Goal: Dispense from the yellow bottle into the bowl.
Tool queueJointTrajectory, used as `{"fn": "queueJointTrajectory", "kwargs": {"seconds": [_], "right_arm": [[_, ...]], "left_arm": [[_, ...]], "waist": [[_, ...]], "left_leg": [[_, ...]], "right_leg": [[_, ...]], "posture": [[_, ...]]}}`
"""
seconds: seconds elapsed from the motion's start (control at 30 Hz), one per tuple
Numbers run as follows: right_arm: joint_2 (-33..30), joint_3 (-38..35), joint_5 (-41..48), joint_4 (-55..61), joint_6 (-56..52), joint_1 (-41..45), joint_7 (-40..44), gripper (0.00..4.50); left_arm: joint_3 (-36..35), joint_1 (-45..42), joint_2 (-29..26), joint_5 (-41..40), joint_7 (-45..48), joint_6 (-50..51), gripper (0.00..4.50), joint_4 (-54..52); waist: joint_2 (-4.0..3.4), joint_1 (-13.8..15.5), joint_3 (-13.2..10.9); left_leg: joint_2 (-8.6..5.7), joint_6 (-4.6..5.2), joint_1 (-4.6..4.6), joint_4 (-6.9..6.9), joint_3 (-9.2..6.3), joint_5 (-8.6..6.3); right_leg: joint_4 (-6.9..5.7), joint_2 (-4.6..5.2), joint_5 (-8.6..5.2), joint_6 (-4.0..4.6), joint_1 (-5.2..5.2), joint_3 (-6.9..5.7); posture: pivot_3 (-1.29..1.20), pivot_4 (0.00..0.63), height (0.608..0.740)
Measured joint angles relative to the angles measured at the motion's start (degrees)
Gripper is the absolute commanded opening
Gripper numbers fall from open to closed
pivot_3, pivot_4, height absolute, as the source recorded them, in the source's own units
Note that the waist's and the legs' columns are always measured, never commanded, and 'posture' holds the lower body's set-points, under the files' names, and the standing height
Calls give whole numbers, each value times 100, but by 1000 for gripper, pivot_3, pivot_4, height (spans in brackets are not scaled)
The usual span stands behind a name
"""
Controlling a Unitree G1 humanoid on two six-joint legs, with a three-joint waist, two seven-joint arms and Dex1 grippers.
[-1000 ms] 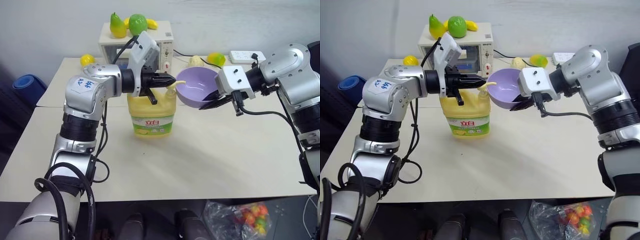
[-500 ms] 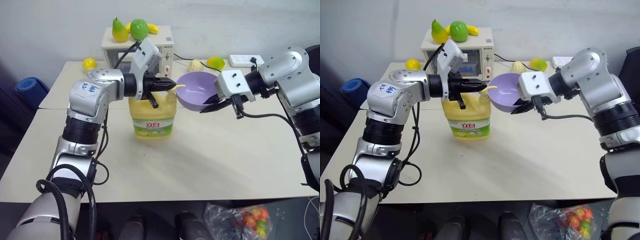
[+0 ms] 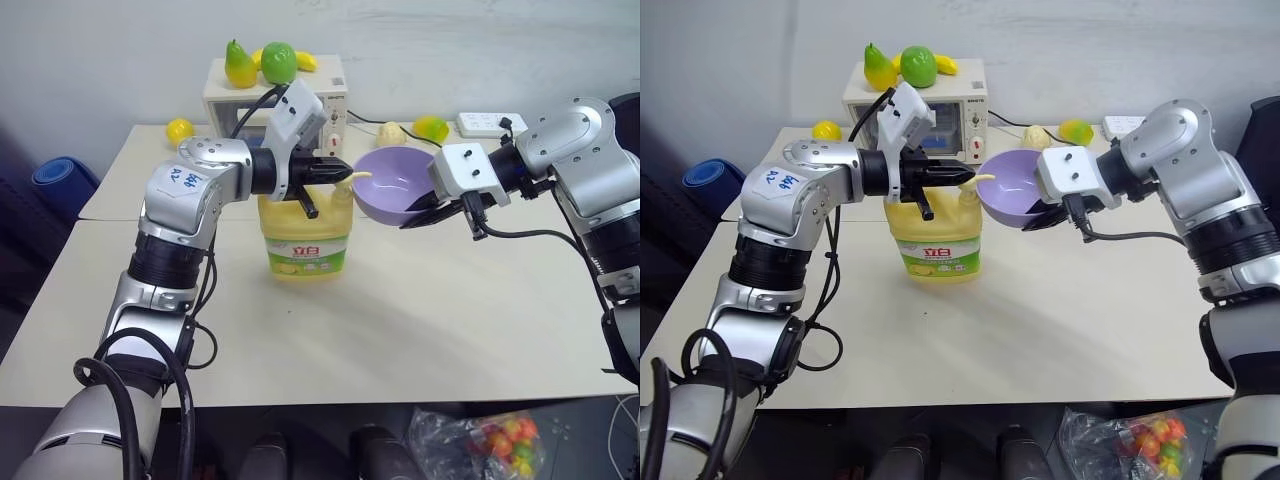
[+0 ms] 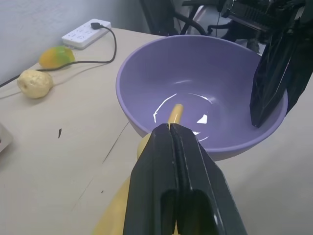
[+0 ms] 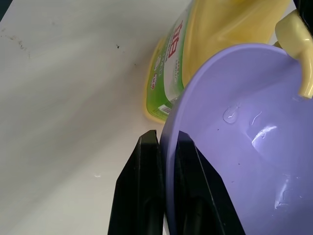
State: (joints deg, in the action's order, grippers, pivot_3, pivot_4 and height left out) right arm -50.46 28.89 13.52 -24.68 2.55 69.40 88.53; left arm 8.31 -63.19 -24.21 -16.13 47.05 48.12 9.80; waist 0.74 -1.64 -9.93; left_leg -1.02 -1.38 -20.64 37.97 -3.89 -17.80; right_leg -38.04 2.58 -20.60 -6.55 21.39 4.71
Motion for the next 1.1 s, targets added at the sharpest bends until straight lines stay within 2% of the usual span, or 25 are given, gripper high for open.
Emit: {"fn": "queueJointTrajectory", "kwargs": {"seconds": [0.13, 0.43, 0.6, 0.9, 1.1], "right_arm": [[25, -52, -12, -22, 61, 0, 3, 0], [60, -366, -27, -43, 111, -106, 6, 0], [103, -580, -125, -113, 111, -202, 6, 0], [148, -864, -250, -181, 79, -473, -12, 0], [167, -1134, -561, -514, -44, -1262, -490, 0]], "left_arm": [[-149, -40, -5, -114, 41, 104, 25, -22], [-624, -42, -123, -410, -143, 560, 25, -304], [-1010, -113, -133, -633, -324, 444, 25, -452], [-1382, -108, -188, -1183, -403, 480, 25, -1244], [-1697, 276, -604, -1686, -424, 791, 25, -2016]], "waist": [[-2, -7, -4], [1, 4, -11], [4, 4, -17], [5, 3, -17], [5, 4, -17]], "left_leg": [[2, 0, -30, 0, -4, 0], [-3, -44, -197, 24, 0, 25], [-3, -51, -251, 36, 0, 31], [-5, -53, -253, 34, -1, 32], [-6, -52, -254, 59, 0, 32]], "right_leg": [[4, 0, 0, 0, 26, -2], [-57, 1, 0, 0, 215, -2], [-66, 1, 1, 1, 264, -15], [-69, 4, 1, 1, 266, -50], [-87, 4, 1, 1, 264, -48]], "posture": [[0, 150, 740], [0, 150, 740], [0, 150, 740], [0, 150, 740], [0, 150, 740]]}}
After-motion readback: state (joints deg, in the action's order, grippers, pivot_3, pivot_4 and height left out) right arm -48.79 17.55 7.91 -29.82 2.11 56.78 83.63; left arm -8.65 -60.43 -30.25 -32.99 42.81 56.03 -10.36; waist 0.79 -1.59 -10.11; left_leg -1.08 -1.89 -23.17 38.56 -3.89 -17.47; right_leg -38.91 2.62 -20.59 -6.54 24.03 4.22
